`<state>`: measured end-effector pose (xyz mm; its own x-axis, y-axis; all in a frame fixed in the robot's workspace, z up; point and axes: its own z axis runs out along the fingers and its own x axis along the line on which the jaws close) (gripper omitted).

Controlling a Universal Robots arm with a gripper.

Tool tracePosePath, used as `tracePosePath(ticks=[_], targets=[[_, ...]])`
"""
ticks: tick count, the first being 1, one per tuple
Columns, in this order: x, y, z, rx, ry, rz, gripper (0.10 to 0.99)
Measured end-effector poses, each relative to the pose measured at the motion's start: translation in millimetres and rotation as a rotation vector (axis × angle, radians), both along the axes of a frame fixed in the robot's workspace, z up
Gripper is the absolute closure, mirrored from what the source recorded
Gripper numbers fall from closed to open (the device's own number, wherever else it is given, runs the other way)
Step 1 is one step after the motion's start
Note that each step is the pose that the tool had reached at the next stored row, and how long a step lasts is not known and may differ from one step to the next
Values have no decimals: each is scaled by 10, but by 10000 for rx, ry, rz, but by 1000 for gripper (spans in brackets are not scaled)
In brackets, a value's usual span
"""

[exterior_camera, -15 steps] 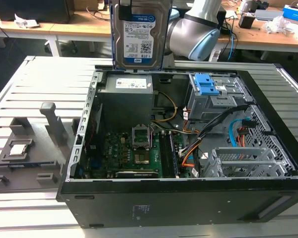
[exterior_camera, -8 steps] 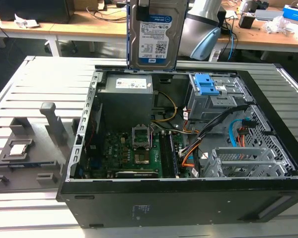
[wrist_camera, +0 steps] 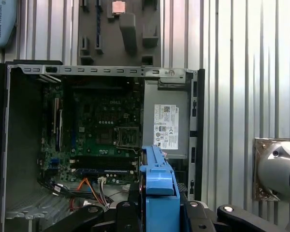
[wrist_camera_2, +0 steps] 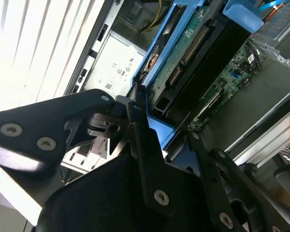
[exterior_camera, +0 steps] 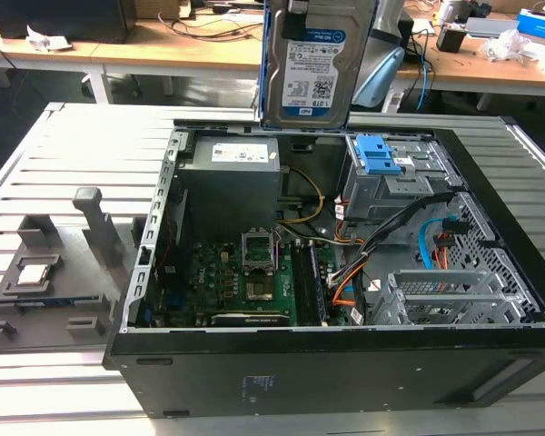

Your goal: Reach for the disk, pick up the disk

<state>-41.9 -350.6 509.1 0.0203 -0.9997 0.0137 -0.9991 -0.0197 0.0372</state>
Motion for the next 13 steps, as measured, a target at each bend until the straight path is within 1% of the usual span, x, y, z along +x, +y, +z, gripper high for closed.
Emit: tracePosePath(ticks=[2,5,6,9,11,12,13], targets=[[117,0,0,0,0,0,718],[198,0,0,1,0,1,718],[214,0,0,0,1,1,718],[215,0,0,1,0,1,718],[216,-24,-1,2,0,3,718],[215,-47,0,1,0,2,718],[215,-83,0,0,1,1,718]])
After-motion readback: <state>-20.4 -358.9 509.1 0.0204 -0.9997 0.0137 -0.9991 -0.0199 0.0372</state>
